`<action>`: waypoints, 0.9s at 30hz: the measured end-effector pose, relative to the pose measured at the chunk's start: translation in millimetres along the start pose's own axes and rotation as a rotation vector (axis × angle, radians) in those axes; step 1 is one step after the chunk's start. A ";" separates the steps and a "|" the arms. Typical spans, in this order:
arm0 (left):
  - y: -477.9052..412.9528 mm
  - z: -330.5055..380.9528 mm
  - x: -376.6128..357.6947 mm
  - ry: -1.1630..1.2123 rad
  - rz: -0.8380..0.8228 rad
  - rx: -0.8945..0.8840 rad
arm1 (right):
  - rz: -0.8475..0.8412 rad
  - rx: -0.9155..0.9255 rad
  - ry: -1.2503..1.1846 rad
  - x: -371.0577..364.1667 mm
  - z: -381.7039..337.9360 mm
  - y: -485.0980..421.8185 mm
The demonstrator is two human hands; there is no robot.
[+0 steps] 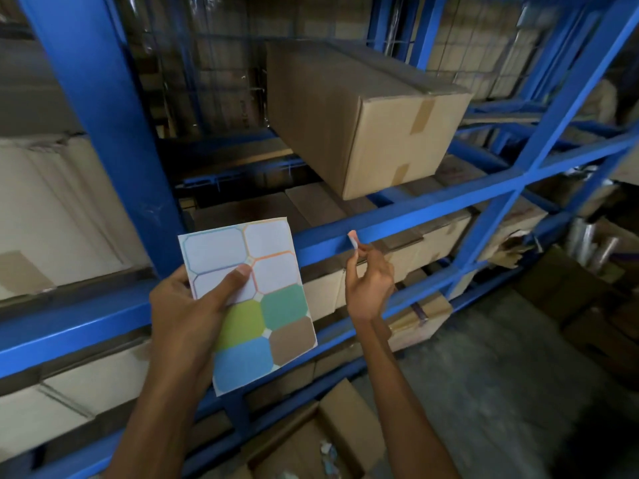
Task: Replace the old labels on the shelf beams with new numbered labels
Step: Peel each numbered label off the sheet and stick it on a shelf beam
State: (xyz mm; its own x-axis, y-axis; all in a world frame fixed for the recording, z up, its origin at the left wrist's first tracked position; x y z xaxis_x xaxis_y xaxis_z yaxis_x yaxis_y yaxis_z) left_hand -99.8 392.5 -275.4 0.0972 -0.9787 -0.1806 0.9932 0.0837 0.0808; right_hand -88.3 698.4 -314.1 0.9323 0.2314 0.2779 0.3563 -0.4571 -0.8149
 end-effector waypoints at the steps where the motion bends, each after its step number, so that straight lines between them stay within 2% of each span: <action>1: -0.9 -3.9 -1.5 -0.008 -0.001 0.005 | 0.008 -0.023 0.006 -2.4 6.1 1.9; 6: -6.7 -16.6 -1.8 -0.016 0.008 0.055 | 0.099 -0.145 0.008 -7.2 23.7 11.5; 9: -10.0 -19.1 -0.8 -0.021 0.008 0.068 | 0.090 -0.170 -0.005 -17.0 23.8 16.9; 21: -27.0 -10.7 14.6 -0.017 0.006 0.009 | 0.085 -0.160 -0.013 -42.1 18.2 29.5; 27: -25.6 -15.2 11.2 0.003 -0.011 0.026 | -0.006 -0.135 0.018 -49.4 9.7 39.9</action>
State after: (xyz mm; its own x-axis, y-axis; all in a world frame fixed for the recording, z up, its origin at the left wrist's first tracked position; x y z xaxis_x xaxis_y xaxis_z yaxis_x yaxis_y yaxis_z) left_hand -123.2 382.2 -294.5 0.0870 -0.9789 -0.1849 0.9921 0.0684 0.1048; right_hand -120.7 677.1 -365.4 0.9306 0.2195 0.2928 0.3659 -0.5671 -0.7379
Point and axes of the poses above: each hand's wrist, its own y-axis away from the middle knuckle, its own x-axis out of the back of the hand, z = x × y, the point moved 9 cm from there along -y, towards the middle knuckle, and after that the axes turned 4 degrees about x, right-handed, at the moved point
